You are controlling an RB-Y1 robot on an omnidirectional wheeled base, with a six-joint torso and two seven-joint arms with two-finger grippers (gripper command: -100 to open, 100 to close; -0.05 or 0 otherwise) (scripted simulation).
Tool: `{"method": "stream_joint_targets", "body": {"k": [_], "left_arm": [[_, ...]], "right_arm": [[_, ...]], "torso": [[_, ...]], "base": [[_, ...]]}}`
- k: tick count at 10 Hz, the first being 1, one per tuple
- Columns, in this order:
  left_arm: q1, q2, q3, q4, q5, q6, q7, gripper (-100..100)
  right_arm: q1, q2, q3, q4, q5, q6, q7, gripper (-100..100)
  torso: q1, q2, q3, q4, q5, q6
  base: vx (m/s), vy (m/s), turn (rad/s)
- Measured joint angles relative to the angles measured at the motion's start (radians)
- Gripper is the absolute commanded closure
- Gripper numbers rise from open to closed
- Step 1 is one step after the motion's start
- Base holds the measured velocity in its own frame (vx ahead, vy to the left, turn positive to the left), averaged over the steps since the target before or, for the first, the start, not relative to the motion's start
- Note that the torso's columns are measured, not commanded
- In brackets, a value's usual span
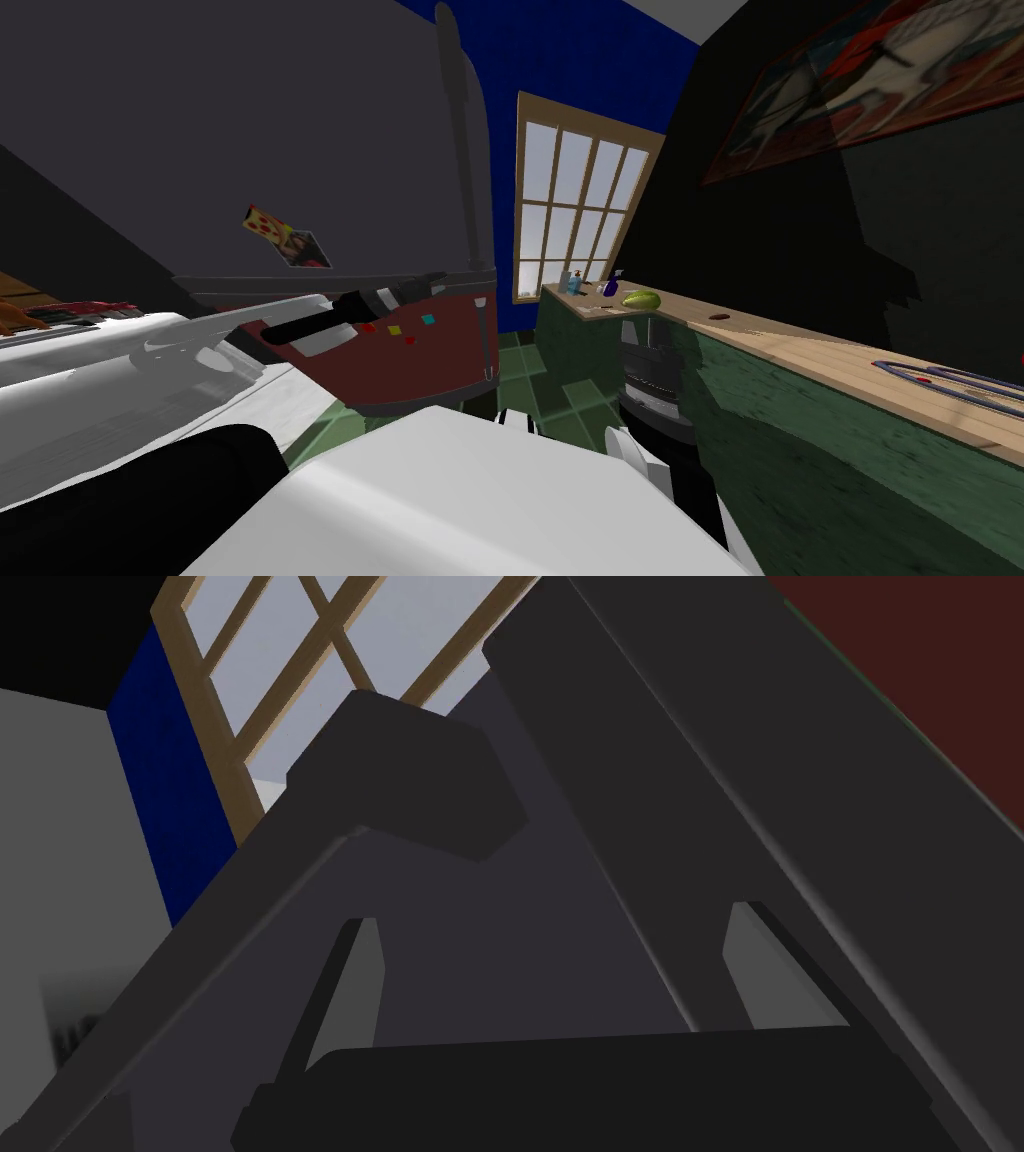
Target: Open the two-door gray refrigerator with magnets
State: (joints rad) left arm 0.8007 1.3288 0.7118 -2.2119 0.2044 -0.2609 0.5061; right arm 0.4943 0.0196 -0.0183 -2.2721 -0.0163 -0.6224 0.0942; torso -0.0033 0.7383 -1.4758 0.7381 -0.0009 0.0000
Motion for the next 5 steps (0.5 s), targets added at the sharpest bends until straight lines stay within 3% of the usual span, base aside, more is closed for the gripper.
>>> {"method": "stream_joint_targets", "body": {"k": [5], "left_arm": [[0.026,0.120,0.075,0.024,0.017,0.047,0.052,-100]], "right_arm": [[0.000,0.000,0.000,0.000,0.000,0.000,0.000,0]], "torso": [[0.002,0.000,0.000,0.000,0.001,0.000]], "base": [[0.045,-0.096,0.010]]}}
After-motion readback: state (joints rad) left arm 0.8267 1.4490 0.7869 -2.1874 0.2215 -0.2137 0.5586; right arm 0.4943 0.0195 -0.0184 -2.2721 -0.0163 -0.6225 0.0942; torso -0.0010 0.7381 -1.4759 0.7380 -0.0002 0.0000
